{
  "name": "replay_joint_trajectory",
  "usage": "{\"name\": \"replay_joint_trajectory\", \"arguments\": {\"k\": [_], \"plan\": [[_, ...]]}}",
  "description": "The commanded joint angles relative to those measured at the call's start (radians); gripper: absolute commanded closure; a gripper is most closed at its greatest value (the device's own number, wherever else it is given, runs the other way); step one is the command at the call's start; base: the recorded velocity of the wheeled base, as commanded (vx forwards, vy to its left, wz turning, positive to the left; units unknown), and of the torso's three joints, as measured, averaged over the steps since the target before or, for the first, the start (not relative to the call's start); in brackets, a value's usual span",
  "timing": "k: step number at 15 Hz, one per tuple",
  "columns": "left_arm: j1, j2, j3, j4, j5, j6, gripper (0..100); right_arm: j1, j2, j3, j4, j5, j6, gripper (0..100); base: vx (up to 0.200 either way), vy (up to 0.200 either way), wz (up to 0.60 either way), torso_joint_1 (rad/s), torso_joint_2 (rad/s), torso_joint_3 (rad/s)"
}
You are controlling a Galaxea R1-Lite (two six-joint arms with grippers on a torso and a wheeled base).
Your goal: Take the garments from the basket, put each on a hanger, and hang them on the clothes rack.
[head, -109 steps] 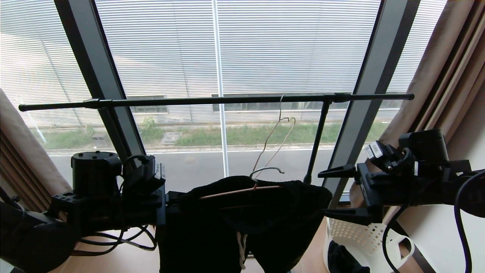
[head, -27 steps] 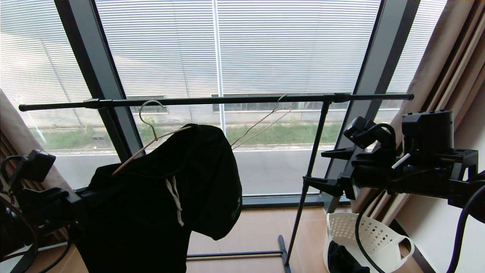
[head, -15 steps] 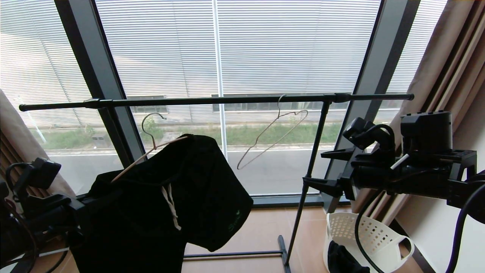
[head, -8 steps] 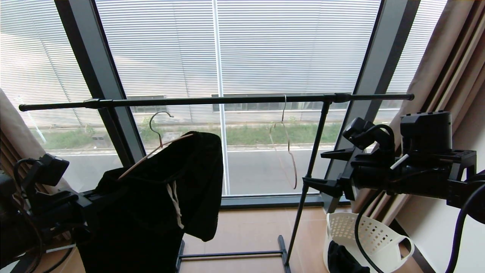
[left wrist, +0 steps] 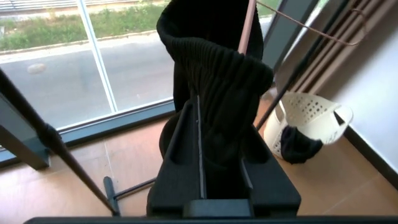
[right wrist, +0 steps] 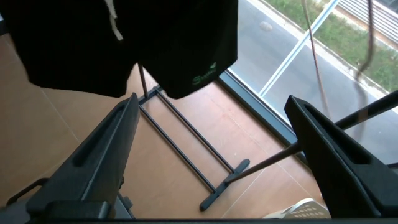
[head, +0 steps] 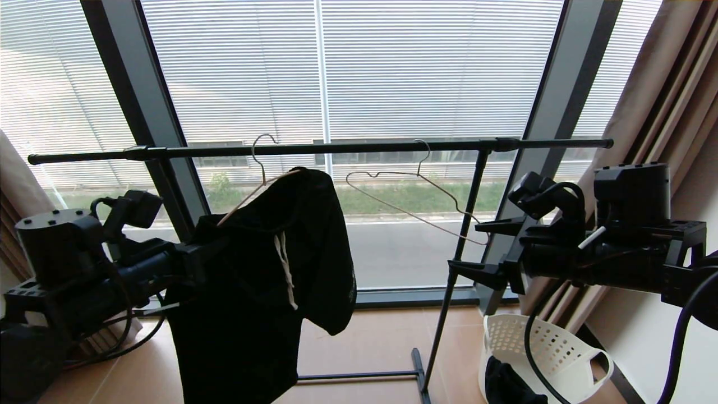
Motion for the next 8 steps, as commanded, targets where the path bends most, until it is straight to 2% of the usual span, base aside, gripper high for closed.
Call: {"name": "replay_joint_trajectory", "arguments": {"k": [1, 4, 5, 8], "plan": [[-0.048, 0.088, -0.078, 0.003, 0.033, -0.031, 100, 0.000, -0.002, -0.001, -0.004, 0.000, -0.001, 0, 0.000, 0.000, 0.00, 0.000, 0.00, 0.000], [-0.089, 0.174, -0.179, 0.005, 0.078, -0.039, 100, 0.000, -0.009, 0.000, -0.014, 0.000, -0.001, 0, 0.000, 0.000, 0.00, 0.000, 0.00, 0.000], [-0.089, 0.174, -0.179, 0.005, 0.078, -0.039, 100, 0.000, -0.009, 0.000, -0.014, 0.000, -0.001, 0, 0.000, 0.000, 0.00, 0.000, 0.00, 0.000], [-0.112, 0.262, -0.279, 0.003, 0.153, -0.068, 100, 0.000, -0.012, 0.000, -0.014, -0.001, -0.001, 0, 0.000, 0.000, 0.00, 0.000, 0.00, 0.000]]}}
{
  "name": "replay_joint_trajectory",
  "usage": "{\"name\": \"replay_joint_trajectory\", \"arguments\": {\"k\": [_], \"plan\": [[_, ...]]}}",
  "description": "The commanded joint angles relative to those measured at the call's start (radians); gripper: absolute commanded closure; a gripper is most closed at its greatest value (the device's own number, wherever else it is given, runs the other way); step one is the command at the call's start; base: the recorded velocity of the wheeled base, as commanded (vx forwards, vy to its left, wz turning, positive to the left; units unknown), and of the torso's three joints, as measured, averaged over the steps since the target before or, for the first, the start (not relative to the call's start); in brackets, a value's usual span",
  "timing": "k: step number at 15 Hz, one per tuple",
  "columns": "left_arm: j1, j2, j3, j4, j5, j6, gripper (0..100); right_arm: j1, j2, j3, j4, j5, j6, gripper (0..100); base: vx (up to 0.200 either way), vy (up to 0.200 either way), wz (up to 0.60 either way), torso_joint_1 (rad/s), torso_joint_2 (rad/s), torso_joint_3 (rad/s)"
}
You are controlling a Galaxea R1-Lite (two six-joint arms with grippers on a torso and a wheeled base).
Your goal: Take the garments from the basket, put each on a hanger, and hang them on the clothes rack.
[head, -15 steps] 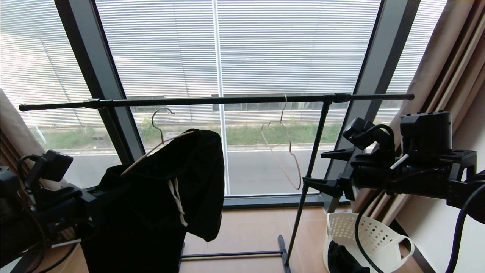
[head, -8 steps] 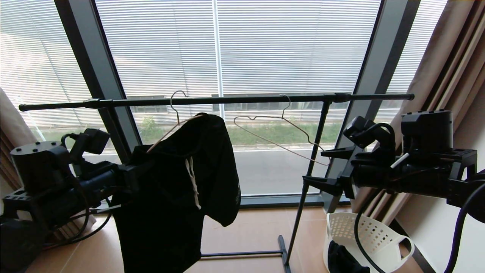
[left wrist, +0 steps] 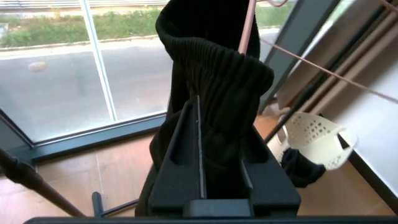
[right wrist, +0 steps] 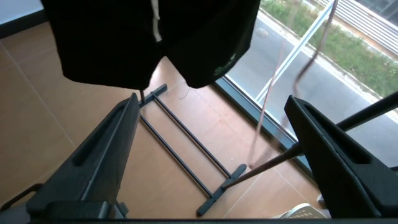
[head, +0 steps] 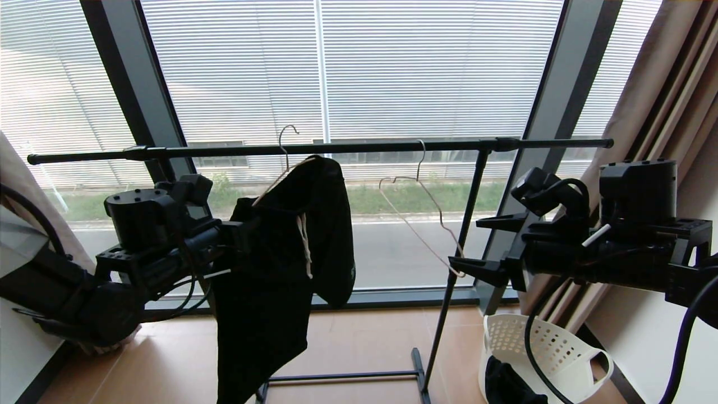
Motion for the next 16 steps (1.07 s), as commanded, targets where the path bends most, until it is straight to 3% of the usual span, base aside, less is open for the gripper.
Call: {"name": "replay_joint_trajectory", "arguments": {"k": [1, 16], "plan": [[-0.011, 0.062, -0.040, -0.003, 0.015, -0.011, 100, 0.000, -0.001, 0.000, 0.000, 0.000, 0.000, 0, 0.000, 0.000, 0.00, 0.000, 0.00, 0.000], [-0.026, 0.200, -0.149, -0.072, 0.018, -0.102, 100, 0.004, 0.022, 0.005, 0.000, 0.000, -0.002, 0, 0.000, 0.000, 0.00, 0.000, 0.00, 0.000]]}}
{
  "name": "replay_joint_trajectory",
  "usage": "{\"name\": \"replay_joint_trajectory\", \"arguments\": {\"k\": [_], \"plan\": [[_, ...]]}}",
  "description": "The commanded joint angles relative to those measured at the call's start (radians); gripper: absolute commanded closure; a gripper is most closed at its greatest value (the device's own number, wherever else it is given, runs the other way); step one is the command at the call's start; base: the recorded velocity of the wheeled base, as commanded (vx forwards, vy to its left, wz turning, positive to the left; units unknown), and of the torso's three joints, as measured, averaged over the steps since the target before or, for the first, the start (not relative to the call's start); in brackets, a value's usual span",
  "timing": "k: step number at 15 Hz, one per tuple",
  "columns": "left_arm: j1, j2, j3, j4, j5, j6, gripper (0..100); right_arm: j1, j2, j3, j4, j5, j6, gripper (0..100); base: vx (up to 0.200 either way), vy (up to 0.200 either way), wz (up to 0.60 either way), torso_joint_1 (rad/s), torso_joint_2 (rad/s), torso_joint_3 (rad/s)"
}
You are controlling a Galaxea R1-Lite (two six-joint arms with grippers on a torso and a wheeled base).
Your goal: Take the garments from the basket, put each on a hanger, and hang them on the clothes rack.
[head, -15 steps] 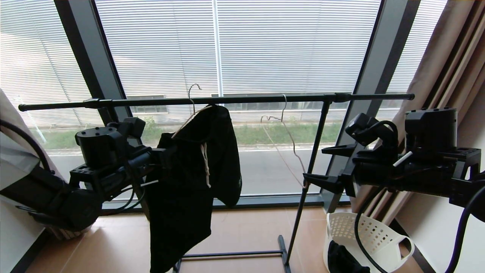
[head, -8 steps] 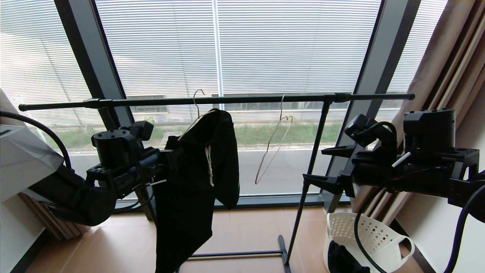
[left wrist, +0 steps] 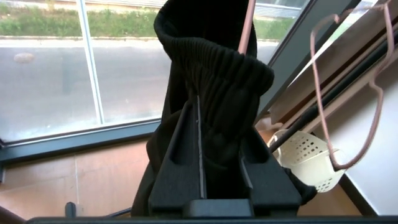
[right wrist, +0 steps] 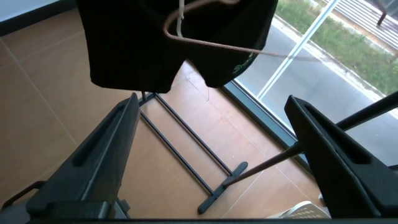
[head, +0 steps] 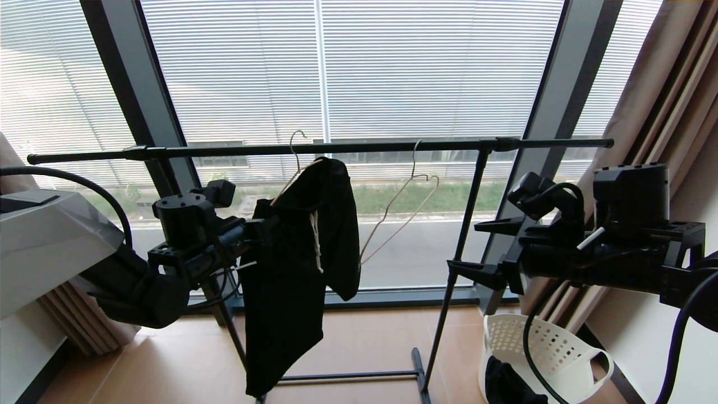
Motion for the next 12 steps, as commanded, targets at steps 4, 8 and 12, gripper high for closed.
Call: {"name": "replay_joint_trajectory", "arguments": {"k": [4, 8, 12], "plan": [[0.001, 0.050, -0.060, -0.001, 0.045, -0.047, 100, 0.003, 0.012, 0.002, 0.000, 0.000, -0.001, 0, 0.000, 0.000, 0.00, 0.000, 0.00, 0.000], [-0.001, 0.073, -0.075, -0.001, 0.045, -0.047, 100, 0.003, 0.013, 0.003, 0.000, 0.000, -0.002, 0, 0.000, 0.000, 0.00, 0.000, 0.00, 0.000], [-0.001, 0.080, -0.080, -0.001, 0.047, -0.047, 100, 0.003, 0.018, 0.002, 0.000, 0.000, -0.002, 0, 0.000, 0.000, 0.00, 0.000, 0.00, 0.000]]}}
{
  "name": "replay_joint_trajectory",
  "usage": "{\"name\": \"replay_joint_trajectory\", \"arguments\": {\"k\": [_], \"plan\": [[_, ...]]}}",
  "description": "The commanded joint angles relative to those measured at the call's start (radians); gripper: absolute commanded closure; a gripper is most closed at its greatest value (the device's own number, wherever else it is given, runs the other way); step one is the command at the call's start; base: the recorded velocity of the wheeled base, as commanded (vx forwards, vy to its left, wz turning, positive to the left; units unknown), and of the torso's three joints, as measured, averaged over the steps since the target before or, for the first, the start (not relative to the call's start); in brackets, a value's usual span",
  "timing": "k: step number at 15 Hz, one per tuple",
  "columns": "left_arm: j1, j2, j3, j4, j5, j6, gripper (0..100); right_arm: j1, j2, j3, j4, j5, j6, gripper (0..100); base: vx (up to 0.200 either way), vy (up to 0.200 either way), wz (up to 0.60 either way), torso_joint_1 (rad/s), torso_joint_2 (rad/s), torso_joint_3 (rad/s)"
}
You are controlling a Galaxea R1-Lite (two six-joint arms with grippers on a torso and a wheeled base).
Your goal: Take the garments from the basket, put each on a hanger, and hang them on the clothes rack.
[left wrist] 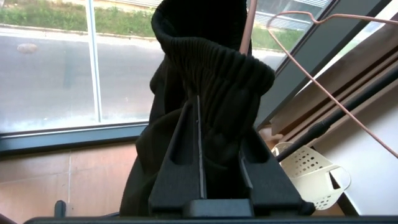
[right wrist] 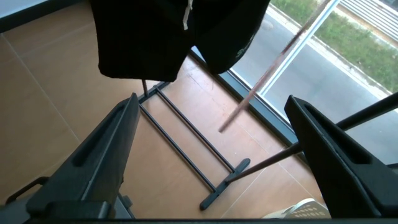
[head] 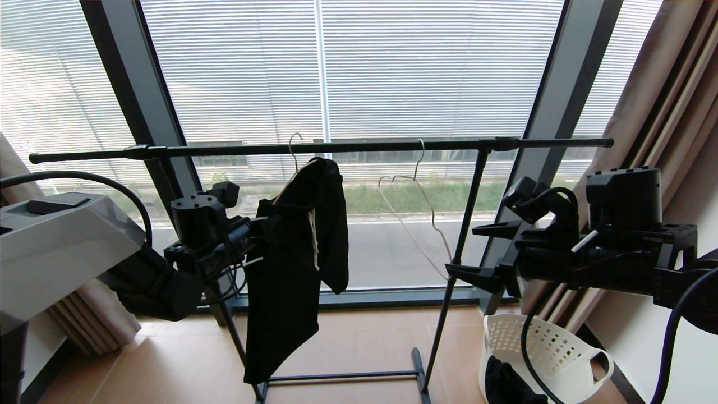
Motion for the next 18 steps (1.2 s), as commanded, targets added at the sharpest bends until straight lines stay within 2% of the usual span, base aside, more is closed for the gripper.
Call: {"name": "replay_joint_trajectory", "arguments": {"k": [1, 3, 4, 8, 11, 13, 15, 18], "plan": [[0.000, 0.007, -0.001, 0.000, 0.000, 0.000, 100, 0.001, 0.007, -0.002, 0.000, 0.001, -0.001, 0, 0.000, 0.000, 0.00, 0.000, 0.00, 0.000], [-0.002, 0.007, 0.000, 0.002, -0.001, 0.000, 100, 0.001, 0.009, -0.002, 0.000, 0.001, -0.001, 0, 0.000, 0.000, 0.00, 0.000, 0.00, 0.000], [-0.002, 0.007, 0.000, 0.002, -0.001, 0.000, 0, 0.001, 0.009, -0.002, 0.000, 0.001, -0.001, 0, 0.000, 0.000, 0.00, 0.000, 0.00, 0.000], [-0.002, -0.001, 0.022, 0.000, -0.001, 0.006, 0, 0.001, 0.010, -0.002, 0.000, 0.001, -0.001, 0, 0.000, 0.000, 0.00, 0.000, 0.00, 0.000], [-0.002, -0.066, 0.082, 0.000, -0.001, 0.011, 0, 0.001, 0.004, 0.000, -0.002, 0.001, -0.001, 0, 0.000, 0.000, 0.00, 0.000, 0.00, 0.000], [-0.002, -0.127, 0.137, 0.002, -0.003, 0.029, 0, 0.001, -0.003, 0.006, 0.000, 0.001, -0.001, 0, 0.000, 0.000, 0.00, 0.000, 0.00, 0.000], [-0.002, -0.224, 0.237, 0.000, -0.003, 0.091, 0, 0.001, -0.029, 0.021, 0.000, 0.001, -0.001, 0, 0.000, 0.000, 0.00, 0.000, 0.00, 0.000], [-0.025, -0.346, 0.372, 0.000, -0.003, 0.109, 0, 0.001, -0.118, 0.087, -0.002, -0.003, 0.001, 0, 0.000, 0.000, 0.00, 0.000, 0.00, 0.000]]}}
